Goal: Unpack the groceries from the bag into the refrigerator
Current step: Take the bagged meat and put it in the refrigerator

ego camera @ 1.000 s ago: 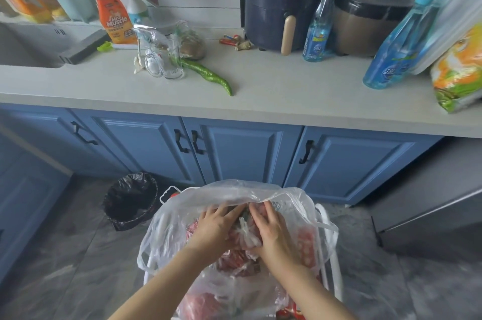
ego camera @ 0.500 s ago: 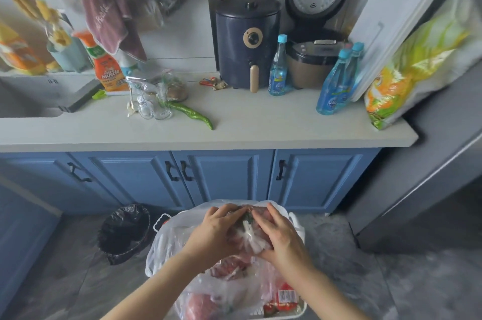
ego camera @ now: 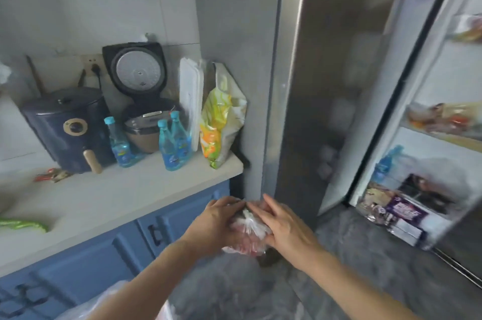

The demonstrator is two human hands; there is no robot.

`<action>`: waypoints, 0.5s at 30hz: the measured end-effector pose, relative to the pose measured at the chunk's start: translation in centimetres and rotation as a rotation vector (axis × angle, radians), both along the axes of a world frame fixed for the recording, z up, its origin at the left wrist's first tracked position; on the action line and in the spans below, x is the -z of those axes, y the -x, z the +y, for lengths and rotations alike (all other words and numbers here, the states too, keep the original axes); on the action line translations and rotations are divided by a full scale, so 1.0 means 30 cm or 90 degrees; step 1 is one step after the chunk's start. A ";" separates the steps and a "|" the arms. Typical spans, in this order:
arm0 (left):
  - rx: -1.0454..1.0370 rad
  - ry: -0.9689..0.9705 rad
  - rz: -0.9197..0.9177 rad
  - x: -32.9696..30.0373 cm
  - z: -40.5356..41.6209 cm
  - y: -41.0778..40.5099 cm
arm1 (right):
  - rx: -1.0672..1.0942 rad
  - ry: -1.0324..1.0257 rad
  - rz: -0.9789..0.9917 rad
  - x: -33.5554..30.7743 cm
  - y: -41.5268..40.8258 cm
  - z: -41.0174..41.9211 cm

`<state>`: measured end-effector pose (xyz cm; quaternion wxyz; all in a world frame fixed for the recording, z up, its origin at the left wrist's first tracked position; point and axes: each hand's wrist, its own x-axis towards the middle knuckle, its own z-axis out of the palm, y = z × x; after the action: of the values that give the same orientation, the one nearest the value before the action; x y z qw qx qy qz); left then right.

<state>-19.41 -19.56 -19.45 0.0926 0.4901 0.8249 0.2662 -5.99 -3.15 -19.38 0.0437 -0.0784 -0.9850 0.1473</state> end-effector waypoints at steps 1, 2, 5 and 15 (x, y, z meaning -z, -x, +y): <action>0.030 -0.020 0.005 -0.025 0.111 -0.021 | 0.028 -0.006 0.012 -0.033 -0.041 0.093; 0.060 -0.036 0.012 -0.056 0.219 -0.047 | 0.055 -0.016 0.019 -0.061 -0.083 0.185; 0.149 -0.074 0.040 -0.138 0.528 -0.122 | 0.129 -0.064 0.020 -0.151 -0.214 0.439; 0.293 -0.100 0.046 -0.312 1.305 -0.287 | 0.284 -0.128 0.063 -0.363 -0.501 1.027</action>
<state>-10.80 19.58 -10.09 0.0827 0.6799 0.6710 0.2840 9.04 27.66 -8.50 0.1309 -0.2820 -0.9497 0.0390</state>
